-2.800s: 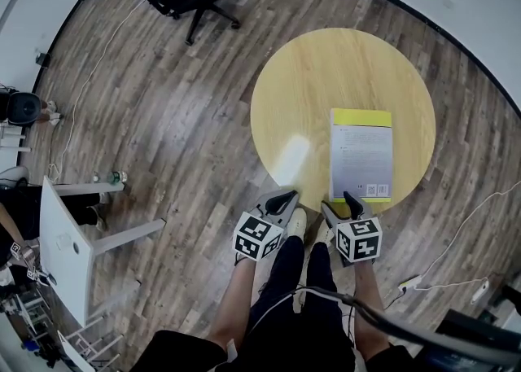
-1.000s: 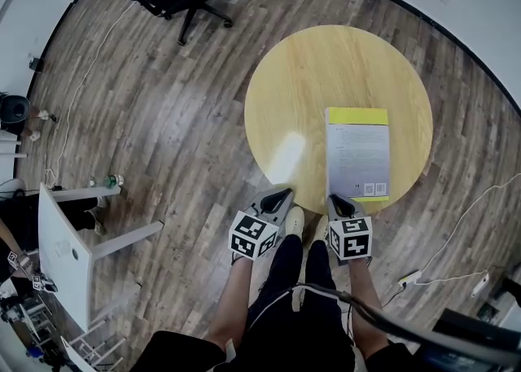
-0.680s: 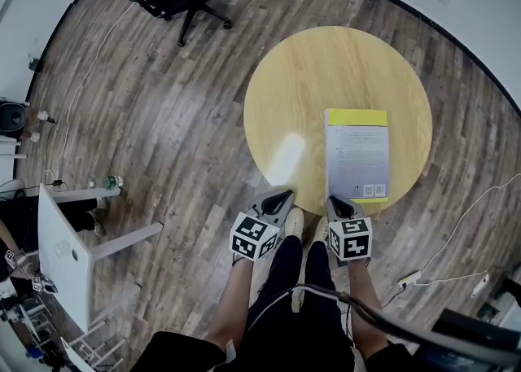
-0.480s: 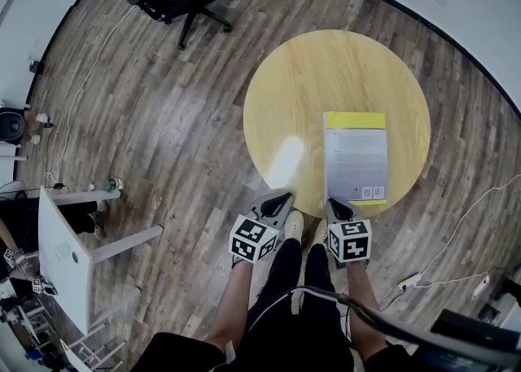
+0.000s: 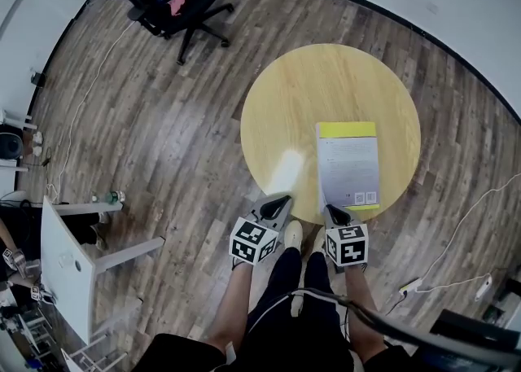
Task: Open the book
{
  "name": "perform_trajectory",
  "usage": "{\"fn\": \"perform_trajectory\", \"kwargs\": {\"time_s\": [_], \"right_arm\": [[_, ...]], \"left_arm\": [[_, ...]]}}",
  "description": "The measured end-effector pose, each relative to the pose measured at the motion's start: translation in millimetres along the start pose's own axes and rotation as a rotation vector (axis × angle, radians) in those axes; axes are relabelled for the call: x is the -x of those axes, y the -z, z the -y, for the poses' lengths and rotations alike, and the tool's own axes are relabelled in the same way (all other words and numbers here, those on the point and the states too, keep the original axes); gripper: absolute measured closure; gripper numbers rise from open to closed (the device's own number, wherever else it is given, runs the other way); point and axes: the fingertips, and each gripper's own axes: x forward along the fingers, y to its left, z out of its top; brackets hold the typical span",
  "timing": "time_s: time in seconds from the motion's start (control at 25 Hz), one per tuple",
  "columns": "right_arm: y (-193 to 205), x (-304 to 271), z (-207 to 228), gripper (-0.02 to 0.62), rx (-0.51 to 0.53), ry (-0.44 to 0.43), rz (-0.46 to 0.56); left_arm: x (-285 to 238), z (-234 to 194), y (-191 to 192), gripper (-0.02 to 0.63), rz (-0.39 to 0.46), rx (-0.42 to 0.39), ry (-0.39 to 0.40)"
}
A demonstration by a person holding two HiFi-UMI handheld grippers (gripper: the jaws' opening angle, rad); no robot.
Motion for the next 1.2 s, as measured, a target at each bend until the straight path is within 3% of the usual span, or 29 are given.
{"fn": "perform_trajectory", "kwargs": {"time_s": [0.68, 1.2], "right_arm": [[-46, 84, 49, 0.584, -0.019, 0.08, 0.136], [-65, 142, 113, 0.584, -0.118, 0.179, 0.254]], "left_arm": [[-17, 56, -84, 0.606, 0.058, -0.142, 0.059], [-56, 125, -132, 0.606, 0.054, -0.274, 0.178]]}}
